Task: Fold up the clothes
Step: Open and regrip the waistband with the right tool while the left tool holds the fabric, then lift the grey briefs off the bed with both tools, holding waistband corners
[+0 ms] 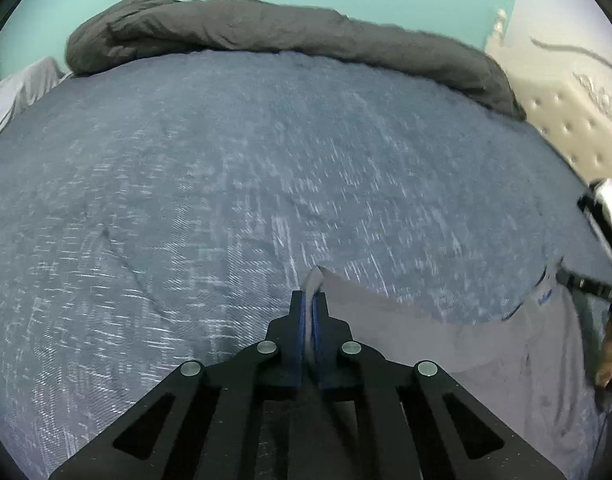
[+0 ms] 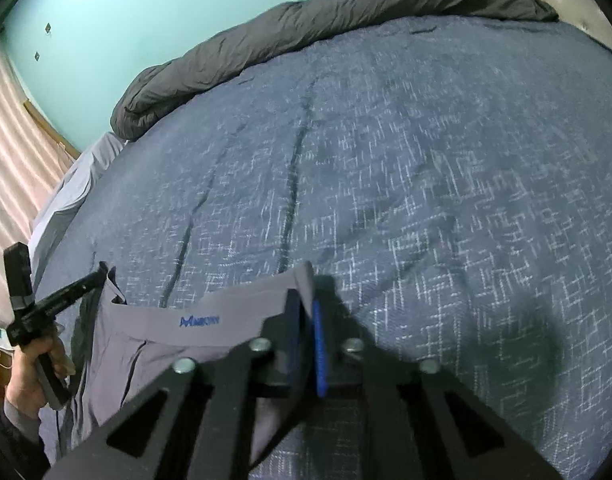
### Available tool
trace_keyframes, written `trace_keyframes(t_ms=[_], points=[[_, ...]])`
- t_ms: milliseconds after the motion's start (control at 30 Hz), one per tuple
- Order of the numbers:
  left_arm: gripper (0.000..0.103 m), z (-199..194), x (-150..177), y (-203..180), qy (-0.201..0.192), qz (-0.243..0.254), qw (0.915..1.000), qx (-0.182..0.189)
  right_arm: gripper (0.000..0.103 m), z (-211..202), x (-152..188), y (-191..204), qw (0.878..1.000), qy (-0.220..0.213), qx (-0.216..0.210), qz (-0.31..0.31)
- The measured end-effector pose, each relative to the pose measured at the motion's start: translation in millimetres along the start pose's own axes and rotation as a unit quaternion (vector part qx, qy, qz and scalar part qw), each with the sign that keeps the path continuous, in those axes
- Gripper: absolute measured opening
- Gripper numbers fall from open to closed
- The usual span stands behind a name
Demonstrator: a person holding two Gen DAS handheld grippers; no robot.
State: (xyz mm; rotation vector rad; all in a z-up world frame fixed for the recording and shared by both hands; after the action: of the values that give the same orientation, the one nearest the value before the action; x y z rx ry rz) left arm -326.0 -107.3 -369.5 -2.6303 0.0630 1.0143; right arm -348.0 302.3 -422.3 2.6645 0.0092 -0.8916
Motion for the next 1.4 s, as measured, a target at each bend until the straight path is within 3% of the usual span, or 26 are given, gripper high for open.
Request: trace_keyframes(t_ms=[100, 233, 333, 367, 567, 633, 867, 900, 967, 1000, 1233, 1400], points=[[0.003, -11, -3, 9, -0.021, -0.034, 0.9991, 0.016, 0.003, -10, -4, -4, 0.999, -0.023, -0.015, 0.019], [0.007, -10, 0, 11, -0.014, -0.043, 0.9989, 0.013, 0.003, -10, -6, -6, 0.999, -0.030, -0.028, 0.029], [0.031, -10, 3, 10, -0.006, -0.036, 0.9993, 0.003, 0.005, -3, -5, -9, 0.999, -0.017, -0.017, 0.035], [0.034, -12, 4, 10, -0.006, -0.030, 0.9995, 0.002, 0.009, -2, -5, -11, 0.999, -0.014, -0.013, 0.039], [0.034, -10, 4, 14, 0.021, 0.001, 0.9997, -0.011, 0.028, -8, -11, -19, 0.999, -0.014, -0.009, 0.036], [0.034, -8, 6, 12, 0.027, 0.008, 0.9996, -0.009, 0.029, -9, -13, -15, 1.000, -0.010, -0.004, 0.014], [0.032, 4, 16, 2, 0.040, 0.033, 0.9986, -0.008, 0.029, 1, -5, -3, 1.000, 0.010, -0.016, -0.017], [0.029, 4, 17, 1, 0.041, 0.034, 0.9986, -0.006, 0.029, 2, -4, -1, 1.000, 0.011, -0.019, -0.020], [0.012, 6, 19, -1, 0.041, 0.036, 0.9985, -0.002, 0.013, 2, -1, -1, 0.999, 0.009, -0.022, -0.022], [0.008, 2, 18, -1, 0.036, 0.033, 0.9988, 0.001, 0.011, 1, -1, -1, 0.999, 0.008, -0.022, -0.022], [0.003, -40, 6, -7, -0.017, 0.024, 0.9995, 0.011, 0.004, -35, -12, 9, 0.998, -0.048, -0.023, -0.026], [0.003, -109, 2, -38, -0.080, 0.056, 0.9952, -0.004, 0.004, -93, -21, 29, 0.992, -0.113, -0.034, -0.044]])
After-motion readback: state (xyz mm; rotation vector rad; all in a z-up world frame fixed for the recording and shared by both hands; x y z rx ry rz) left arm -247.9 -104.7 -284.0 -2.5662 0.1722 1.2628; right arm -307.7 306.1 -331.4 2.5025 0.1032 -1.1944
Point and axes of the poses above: each gripper's, at about its wrist camera, not at the fingertips, and z roughly the way its jaws point, y to its left, x to its underside, the point moved 2 cm from there along z, roughly the way its jaws point, and after that the axes turned 7 degrees about x, right-handed, at the moved point
